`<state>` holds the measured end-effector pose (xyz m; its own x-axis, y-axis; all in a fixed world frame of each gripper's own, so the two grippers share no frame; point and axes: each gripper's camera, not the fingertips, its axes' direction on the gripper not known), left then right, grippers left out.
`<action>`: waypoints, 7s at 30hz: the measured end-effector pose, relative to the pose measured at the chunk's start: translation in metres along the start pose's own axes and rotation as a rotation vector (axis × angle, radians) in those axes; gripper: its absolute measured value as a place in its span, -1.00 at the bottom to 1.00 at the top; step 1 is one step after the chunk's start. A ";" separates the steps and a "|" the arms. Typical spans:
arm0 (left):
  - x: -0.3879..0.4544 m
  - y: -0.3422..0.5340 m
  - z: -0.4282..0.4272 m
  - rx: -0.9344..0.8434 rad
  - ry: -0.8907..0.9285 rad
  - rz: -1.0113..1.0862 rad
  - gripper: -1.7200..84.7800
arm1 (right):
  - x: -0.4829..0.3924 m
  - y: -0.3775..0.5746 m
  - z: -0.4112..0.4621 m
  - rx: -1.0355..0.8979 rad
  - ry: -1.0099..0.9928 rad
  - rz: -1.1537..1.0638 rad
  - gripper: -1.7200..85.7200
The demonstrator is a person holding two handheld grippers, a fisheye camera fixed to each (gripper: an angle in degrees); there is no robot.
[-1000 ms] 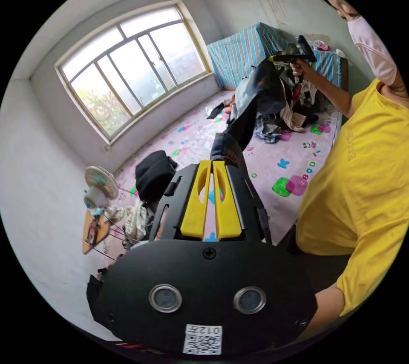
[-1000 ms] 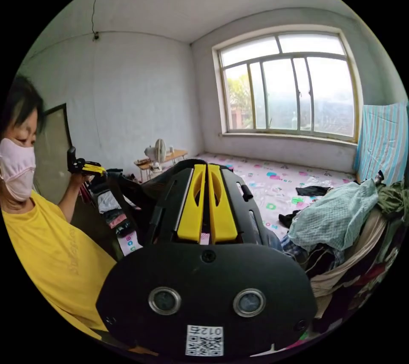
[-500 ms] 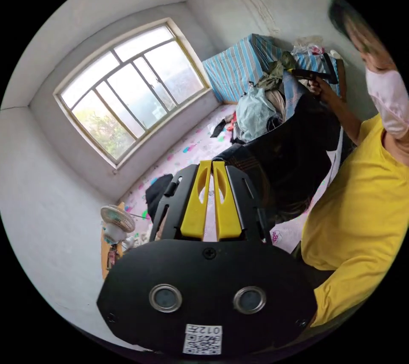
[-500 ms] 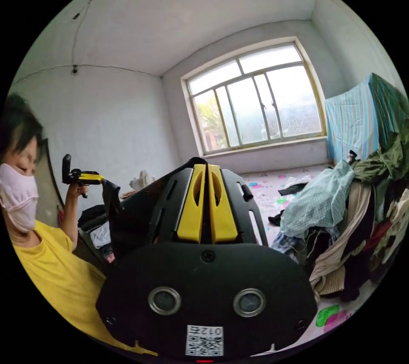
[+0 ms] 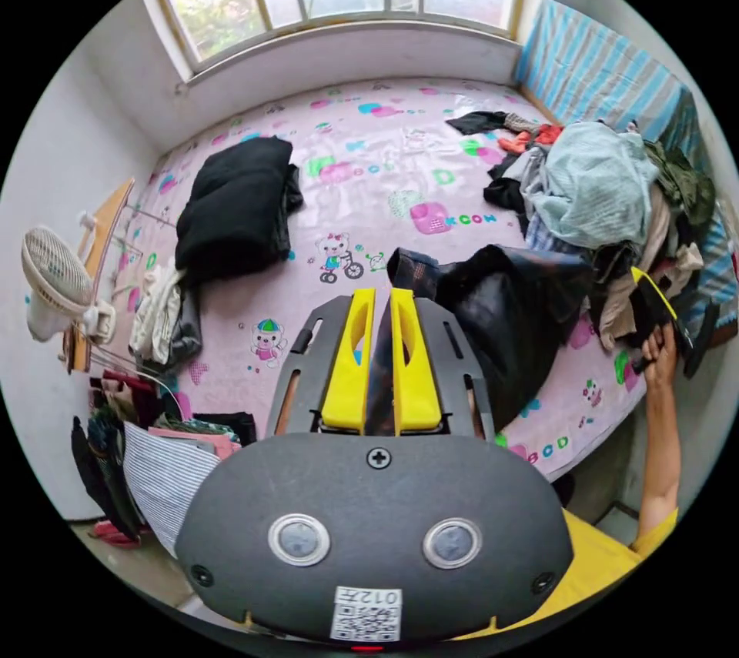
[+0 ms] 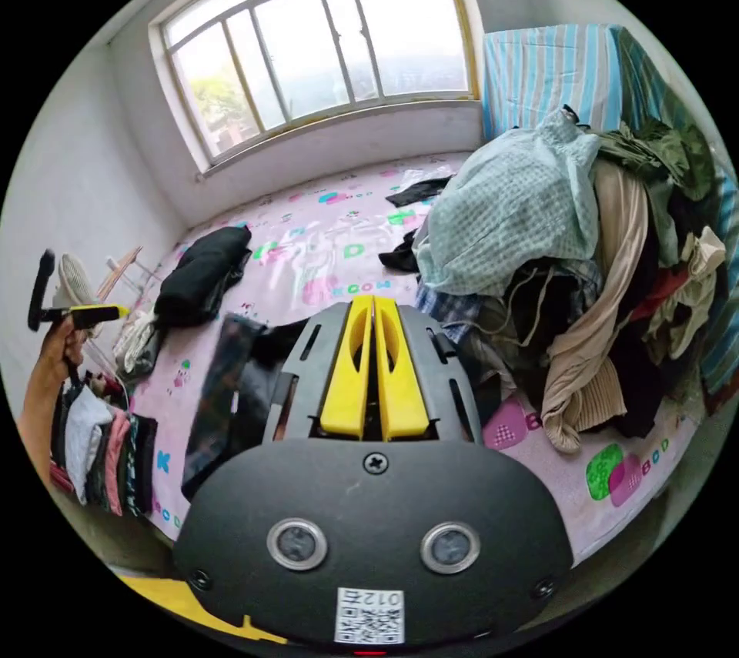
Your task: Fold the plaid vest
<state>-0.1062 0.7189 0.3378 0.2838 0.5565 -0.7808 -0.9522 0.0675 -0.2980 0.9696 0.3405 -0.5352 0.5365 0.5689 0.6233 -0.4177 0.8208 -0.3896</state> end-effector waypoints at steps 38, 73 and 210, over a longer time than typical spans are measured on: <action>-0.440 0.448 0.158 -0.299 0.680 -0.467 -0.96 | -0.142 0.171 0.357 -0.937 -0.282 -0.514 -0.95; -0.431 0.644 0.138 -0.359 1.129 -0.515 -0.95 | -0.096 0.141 0.368 -0.838 -0.528 -0.255 -0.96; -0.364 0.592 0.202 -0.465 0.258 -0.087 -0.90 | -0.136 -0.044 0.284 -0.693 -0.228 -0.430 -0.90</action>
<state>-0.7965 0.7234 0.5568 0.4335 0.3396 -0.8347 -0.7900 -0.3024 -0.5334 0.7069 0.2122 -0.4101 0.3542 0.2366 0.9048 0.3726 0.8517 -0.3686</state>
